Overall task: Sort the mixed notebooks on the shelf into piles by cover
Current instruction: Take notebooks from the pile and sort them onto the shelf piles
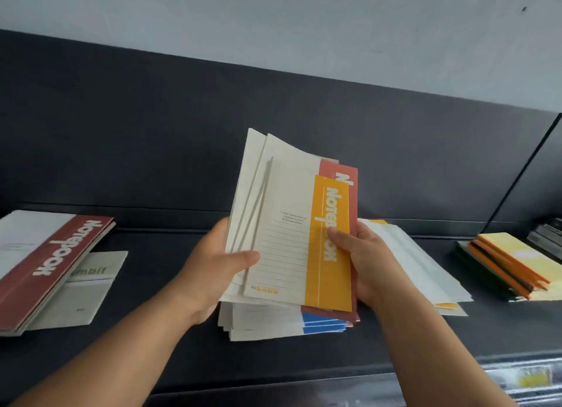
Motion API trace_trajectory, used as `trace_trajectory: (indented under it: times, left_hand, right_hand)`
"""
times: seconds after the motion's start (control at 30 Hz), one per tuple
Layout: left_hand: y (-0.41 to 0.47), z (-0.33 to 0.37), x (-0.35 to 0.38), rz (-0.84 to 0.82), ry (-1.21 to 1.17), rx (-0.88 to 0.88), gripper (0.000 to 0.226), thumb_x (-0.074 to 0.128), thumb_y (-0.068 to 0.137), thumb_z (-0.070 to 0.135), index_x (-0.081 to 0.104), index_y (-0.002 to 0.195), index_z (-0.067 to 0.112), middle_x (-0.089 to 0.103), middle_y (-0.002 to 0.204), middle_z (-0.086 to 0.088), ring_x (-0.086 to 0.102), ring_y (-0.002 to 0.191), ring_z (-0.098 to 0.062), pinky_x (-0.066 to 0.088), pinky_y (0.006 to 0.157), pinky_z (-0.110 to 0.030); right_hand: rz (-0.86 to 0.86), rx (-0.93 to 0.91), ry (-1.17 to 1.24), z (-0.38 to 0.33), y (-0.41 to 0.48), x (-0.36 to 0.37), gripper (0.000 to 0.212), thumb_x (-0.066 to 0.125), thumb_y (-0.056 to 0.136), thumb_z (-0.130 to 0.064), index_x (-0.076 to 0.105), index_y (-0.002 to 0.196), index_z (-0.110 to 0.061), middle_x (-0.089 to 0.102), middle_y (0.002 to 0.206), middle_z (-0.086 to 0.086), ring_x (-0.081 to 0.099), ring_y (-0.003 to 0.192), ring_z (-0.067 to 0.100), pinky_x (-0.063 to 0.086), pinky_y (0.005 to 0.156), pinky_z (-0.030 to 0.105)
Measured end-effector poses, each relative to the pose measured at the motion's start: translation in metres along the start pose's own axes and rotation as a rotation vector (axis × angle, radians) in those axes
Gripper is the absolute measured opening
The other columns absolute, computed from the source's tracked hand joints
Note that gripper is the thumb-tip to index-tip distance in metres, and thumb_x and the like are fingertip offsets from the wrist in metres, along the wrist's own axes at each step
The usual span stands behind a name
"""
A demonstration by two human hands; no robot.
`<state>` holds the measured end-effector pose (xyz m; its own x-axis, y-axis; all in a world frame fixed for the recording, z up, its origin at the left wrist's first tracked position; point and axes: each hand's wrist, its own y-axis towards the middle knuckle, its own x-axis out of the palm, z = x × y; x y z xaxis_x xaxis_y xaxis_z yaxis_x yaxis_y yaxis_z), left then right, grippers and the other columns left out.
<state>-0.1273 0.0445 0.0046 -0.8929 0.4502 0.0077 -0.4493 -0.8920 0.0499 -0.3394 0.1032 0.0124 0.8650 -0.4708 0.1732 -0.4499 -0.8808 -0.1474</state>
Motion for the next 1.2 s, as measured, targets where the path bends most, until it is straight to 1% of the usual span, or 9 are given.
trace_trajectory:
  times: [0.07,0.2,0.33,0.47,0.53,0.8,0.9,1.03,1.2]
  left_hand:
    - [0.003,-0.001,0.027,0.066,-0.072,-0.024,0.043,0.06,0.088,-0.006,0.061,0.111,0.031,0.075,0.1,0.008,0.07,0.096,-0.011,0.055,0.083,-0.032]
    - [0.007,0.002,0.063,0.149,-0.162,-0.06,0.042,0.061,0.088,-0.004,0.063,0.112,0.029,0.075,0.102,0.004,0.068,0.104,-0.02,0.052,0.094,-0.044]
    - [0.01,0.005,0.089,0.146,-0.189,-0.067,0.039,0.06,0.089,-0.004,0.063,0.109,0.029,0.076,0.096,0.007,0.068,0.102,-0.018,0.054,0.085,-0.038]
    - [0.016,0.006,0.105,0.089,-0.191,-0.079,0.037,0.061,0.09,0.0,0.064,0.11,0.031,0.076,0.099,0.008,0.067,0.104,-0.017,0.05,0.095,-0.042]
    - [0.018,0.008,0.109,0.065,-0.201,-0.081,0.037,0.062,0.09,0.001,0.064,0.112,0.031,0.076,0.101,0.007,0.068,0.104,-0.018,0.05,0.095,-0.042]
    - [0.029,0.009,0.13,0.049,-0.281,-0.105,0.043,0.06,0.088,-0.005,0.063,0.114,0.029,0.076,0.098,0.004,0.071,0.093,-0.019,0.054,0.065,-0.031]
    - [0.029,0.005,0.135,0.089,-0.313,-0.094,0.043,0.059,0.087,-0.007,0.064,0.11,0.029,0.076,0.096,0.004,0.07,0.092,-0.019,0.054,0.068,-0.034]
    - [0.031,0.007,0.139,0.153,-0.313,-0.076,0.046,0.058,0.087,-0.007,0.062,0.118,0.027,0.074,0.106,-0.003,0.068,0.099,-0.026,0.055,0.072,-0.04]
    - [0.022,0.011,0.143,0.3,-0.29,-0.01,0.042,0.057,0.089,-0.005,0.063,0.111,0.03,0.072,0.107,-0.001,0.067,0.098,-0.023,0.052,0.07,-0.037]
  right_hand:
    - [-0.016,-0.003,-0.028,-0.003,0.002,-0.028,0.021,0.063,0.095,-0.021,0.064,0.115,-0.02,0.078,0.098,0.003,0.076,0.085,0.026,0.061,0.068,0.046]
    - [-0.028,-0.009,-0.125,-0.007,0.0,-0.069,0.032,0.067,0.092,-0.021,0.059,0.123,-0.018,0.073,0.11,0.006,0.074,0.094,0.027,0.062,0.074,0.048]
    - [0.048,-0.062,-0.241,-0.016,-0.002,-0.094,0.032,0.076,0.086,-0.016,0.058,0.112,-0.011,0.071,0.105,0.009,0.073,0.092,0.028,0.06,0.081,0.049]
    - [0.138,-0.039,-0.266,-0.02,-0.006,-0.107,0.021,0.073,0.088,-0.015,0.059,0.101,-0.007,0.071,0.103,0.01,0.072,0.092,0.027,0.062,0.076,0.043]
    - [0.163,-0.013,-0.29,-0.023,-0.008,-0.112,0.015,0.068,0.092,-0.016,0.06,0.1,-0.007,0.072,0.104,0.01,0.072,0.094,0.027,0.061,0.081,0.043]
    - [0.194,0.032,-0.219,-0.039,-0.01,-0.14,0.012,0.057,0.099,-0.018,0.062,0.106,-0.01,0.072,0.108,0.008,0.07,0.098,0.026,0.059,0.084,0.043]
    - [0.257,0.014,-0.179,-0.04,-0.005,-0.162,0.008,0.057,0.099,-0.019,0.062,0.102,-0.014,0.07,0.105,0.005,0.069,0.097,0.024,0.058,0.074,0.038]
    - [0.305,0.03,-0.149,-0.04,0.012,-0.203,0.008,0.057,0.1,-0.017,0.063,0.104,-0.014,0.069,0.105,0.005,0.066,0.091,0.02,0.054,0.066,0.033]
    - [0.282,0.069,-0.284,-0.027,0.045,-0.248,0.015,0.059,0.098,-0.018,0.062,0.112,-0.012,0.068,0.102,0.007,0.066,0.091,0.024,0.057,0.077,0.04]
